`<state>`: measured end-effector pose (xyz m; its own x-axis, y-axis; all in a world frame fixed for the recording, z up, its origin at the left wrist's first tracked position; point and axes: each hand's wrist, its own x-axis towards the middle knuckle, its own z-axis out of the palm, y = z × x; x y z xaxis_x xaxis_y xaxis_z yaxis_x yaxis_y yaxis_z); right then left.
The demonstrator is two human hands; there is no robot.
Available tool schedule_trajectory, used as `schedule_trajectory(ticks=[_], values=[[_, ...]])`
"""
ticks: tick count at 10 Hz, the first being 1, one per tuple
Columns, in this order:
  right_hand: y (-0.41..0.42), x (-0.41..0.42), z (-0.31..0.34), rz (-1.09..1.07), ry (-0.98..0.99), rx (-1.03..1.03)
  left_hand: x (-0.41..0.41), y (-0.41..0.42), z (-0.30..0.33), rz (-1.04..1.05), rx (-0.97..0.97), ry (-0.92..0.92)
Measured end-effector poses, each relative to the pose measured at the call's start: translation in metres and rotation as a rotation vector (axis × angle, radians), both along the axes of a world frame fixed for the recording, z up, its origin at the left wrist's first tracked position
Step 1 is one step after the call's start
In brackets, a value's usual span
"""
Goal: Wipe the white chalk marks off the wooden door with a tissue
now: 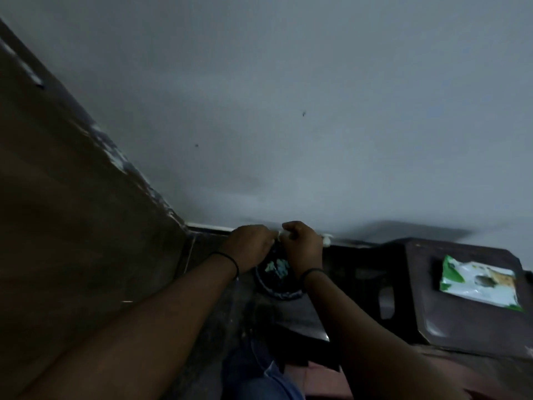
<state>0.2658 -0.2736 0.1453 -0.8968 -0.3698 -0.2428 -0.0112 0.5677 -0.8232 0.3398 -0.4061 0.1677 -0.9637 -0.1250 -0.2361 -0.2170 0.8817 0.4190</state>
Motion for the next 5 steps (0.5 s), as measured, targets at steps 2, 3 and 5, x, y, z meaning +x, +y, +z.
schedule_trajectory(ticks=[2,3,5], values=[[0.022,0.001,-0.072,0.004,0.253,0.094,-0.019,0.016,-0.088,-0.086,-0.121,-0.162],[0.032,-0.01,-0.105,-0.01,0.08,0.157,-0.024,0.014,-0.12,-0.075,-0.13,-0.223],[0.04,-0.016,-0.106,0.037,0.181,0.21,-0.009,0.015,-0.126,-0.058,-0.214,-0.22]])
